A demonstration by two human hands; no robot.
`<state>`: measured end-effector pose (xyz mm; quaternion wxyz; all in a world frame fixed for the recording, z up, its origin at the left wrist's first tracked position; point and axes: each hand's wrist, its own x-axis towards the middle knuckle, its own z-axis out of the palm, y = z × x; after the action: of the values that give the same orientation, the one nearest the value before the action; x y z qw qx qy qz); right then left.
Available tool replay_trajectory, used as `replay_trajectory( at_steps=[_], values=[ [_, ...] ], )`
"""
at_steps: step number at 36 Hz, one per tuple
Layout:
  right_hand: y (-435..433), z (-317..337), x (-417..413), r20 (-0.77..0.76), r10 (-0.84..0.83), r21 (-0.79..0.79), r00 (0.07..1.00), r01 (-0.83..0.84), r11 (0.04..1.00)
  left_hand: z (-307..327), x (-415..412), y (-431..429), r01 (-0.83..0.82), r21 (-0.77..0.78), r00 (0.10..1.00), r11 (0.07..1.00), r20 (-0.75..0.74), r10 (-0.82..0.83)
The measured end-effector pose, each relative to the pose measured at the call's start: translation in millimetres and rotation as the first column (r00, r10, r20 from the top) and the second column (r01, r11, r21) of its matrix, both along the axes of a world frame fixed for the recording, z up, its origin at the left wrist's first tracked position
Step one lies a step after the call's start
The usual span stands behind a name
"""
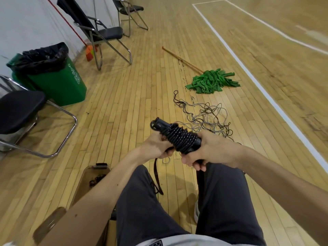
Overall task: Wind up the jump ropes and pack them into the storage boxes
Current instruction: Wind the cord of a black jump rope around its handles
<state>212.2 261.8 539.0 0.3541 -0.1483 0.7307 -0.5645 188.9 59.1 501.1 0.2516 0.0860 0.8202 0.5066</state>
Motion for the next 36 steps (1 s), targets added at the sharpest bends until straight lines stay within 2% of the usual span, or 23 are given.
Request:
replay_trajectory(
  at_steps=[5, 11, 16, 20, 24, 31, 36],
  values=[
    [6, -2, -11, 0.073, -0.074, -0.012, 0.995, 0.075, 0.997, -5, 10, 7, -0.058, 0.059, 0.997, 0.997, 0.056, 0.055],
    [17, -11, -27, 0.144, -0.209, 0.036, 0.967, 0.206, 0.978, 0, 22, 12, 0.017, 0.051, 0.997, 0.999, 0.073, -0.02],
    [26, -22, -37, 0.168, -0.266, 0.077, 0.949, 0.256, 0.964, 9, 23, 6, 0.119, -0.002, 0.992, 0.993, 0.031, -0.119],
    [33, -31, -39, 0.207, -0.283, 0.083, 0.937, 0.272, 0.959, 14, 19, -1, 0.109, -0.026, 0.994, 0.994, 0.001, -0.109],
    [29, -35, -38, 0.206, -0.257, 0.077, 0.944, 0.246, 0.966, 25, 17, -4, 0.136, -0.118, 0.988, 0.984, -0.055, -0.143],
    [26, -40, -33, 0.221, -0.232, 0.038, 0.947, 0.229, 0.973, 64, 16, -5, 0.164, -0.335, 0.928, 0.928, -0.266, -0.26],
    [22, -43, -30, 0.223, -0.221, -0.013, 0.95, 0.229, 0.973, 82, 17, 3, 0.161, -0.52, 0.849, 0.839, -0.36, -0.386]
  ],
)
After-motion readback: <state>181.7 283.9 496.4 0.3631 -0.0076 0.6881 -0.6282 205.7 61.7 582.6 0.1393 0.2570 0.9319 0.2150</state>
